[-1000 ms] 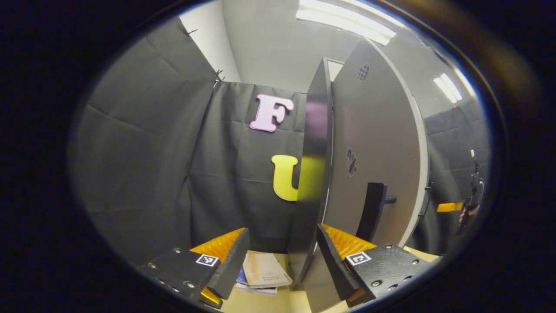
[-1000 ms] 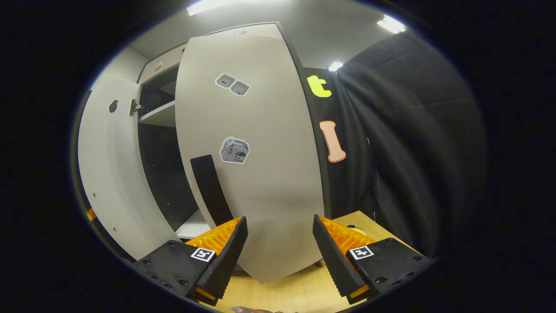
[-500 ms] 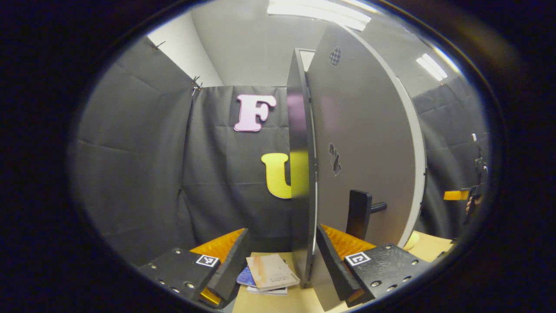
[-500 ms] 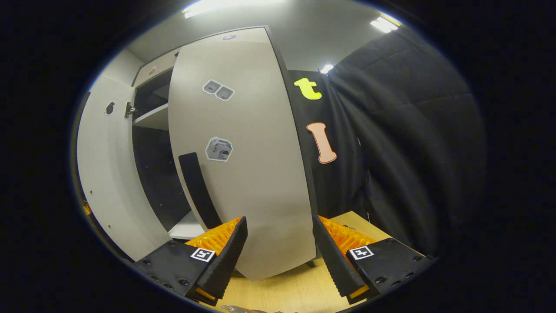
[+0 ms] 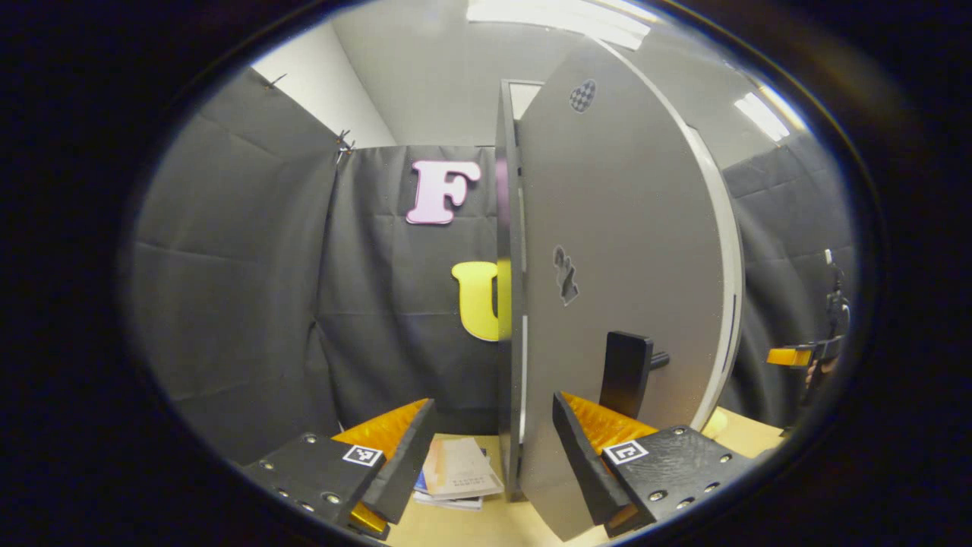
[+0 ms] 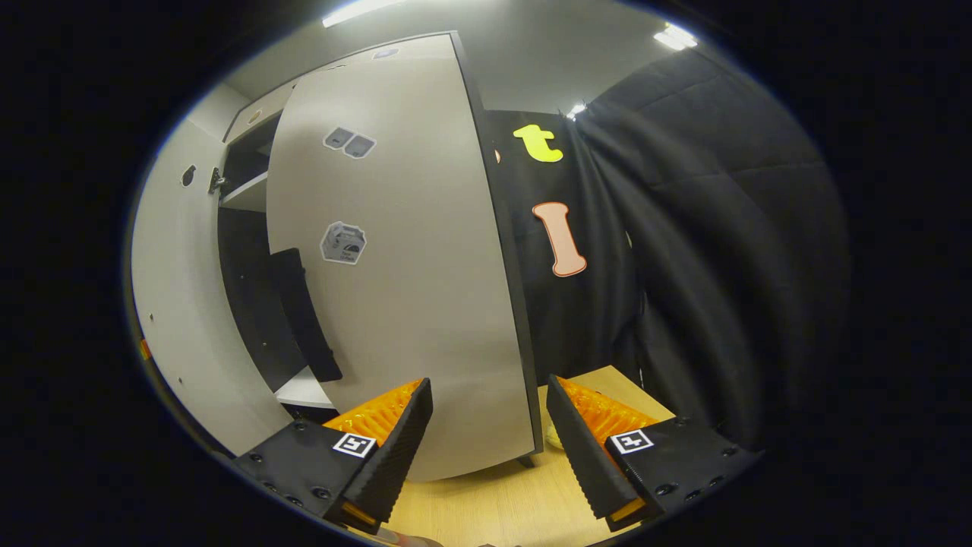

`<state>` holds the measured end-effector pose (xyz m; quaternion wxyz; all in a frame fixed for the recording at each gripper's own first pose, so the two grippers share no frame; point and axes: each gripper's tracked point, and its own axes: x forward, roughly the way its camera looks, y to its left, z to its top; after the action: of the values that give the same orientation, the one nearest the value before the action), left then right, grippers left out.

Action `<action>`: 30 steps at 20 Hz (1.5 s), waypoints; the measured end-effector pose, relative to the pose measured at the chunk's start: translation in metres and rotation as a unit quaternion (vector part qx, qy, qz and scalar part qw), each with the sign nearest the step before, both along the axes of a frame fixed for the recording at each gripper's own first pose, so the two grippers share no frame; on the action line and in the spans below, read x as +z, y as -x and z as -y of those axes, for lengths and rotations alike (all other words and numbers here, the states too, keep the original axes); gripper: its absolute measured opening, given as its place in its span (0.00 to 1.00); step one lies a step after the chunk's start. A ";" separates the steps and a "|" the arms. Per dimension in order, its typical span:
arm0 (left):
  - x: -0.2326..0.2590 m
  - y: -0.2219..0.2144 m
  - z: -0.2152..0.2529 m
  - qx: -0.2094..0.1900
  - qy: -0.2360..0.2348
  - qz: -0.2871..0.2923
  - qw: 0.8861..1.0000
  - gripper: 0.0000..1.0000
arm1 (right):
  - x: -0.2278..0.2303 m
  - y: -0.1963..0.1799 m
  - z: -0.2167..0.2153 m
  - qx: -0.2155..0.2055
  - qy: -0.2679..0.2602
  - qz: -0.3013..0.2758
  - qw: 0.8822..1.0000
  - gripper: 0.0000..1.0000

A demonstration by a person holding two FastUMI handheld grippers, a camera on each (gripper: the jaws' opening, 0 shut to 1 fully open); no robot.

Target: Grasp the bottle in the cabinet with the left hand and place it on the coaster, then close the right door with the right hand and the left door with the left hand.

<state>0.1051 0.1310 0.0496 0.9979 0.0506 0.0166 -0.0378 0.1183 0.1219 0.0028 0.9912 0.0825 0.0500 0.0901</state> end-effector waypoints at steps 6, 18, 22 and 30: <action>-0.006 -0.003 0.043 0.012 0.014 0.011 1.000 0.96 | -0.003 -0.010 0.034 -0.005 -0.004 -0.002 1.000 0.96; -0.020 -0.013 0.143 0.051 0.009 0.010 0.999 0.89 | -0.020 -0.008 0.145 -0.048 -0.010 -0.007 0.999 0.96; -0.026 0.022 0.150 0.073 0.007 0.003 0.997 0.83 | -0.027 -0.013 0.145 -0.021 0.004 -0.011 1.000 0.96; 0.002 0.104 0.121 0.076 0.026 0.035 0.996 0.96 | -0.004 0.006 0.102 -0.013 0.014 0.008 1.000 0.98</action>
<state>0.0012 0.0103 0.0515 0.9988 0.0246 -0.0151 0.0390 0.1121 0.0195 -0.0009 0.9937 0.0684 0.0421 0.0777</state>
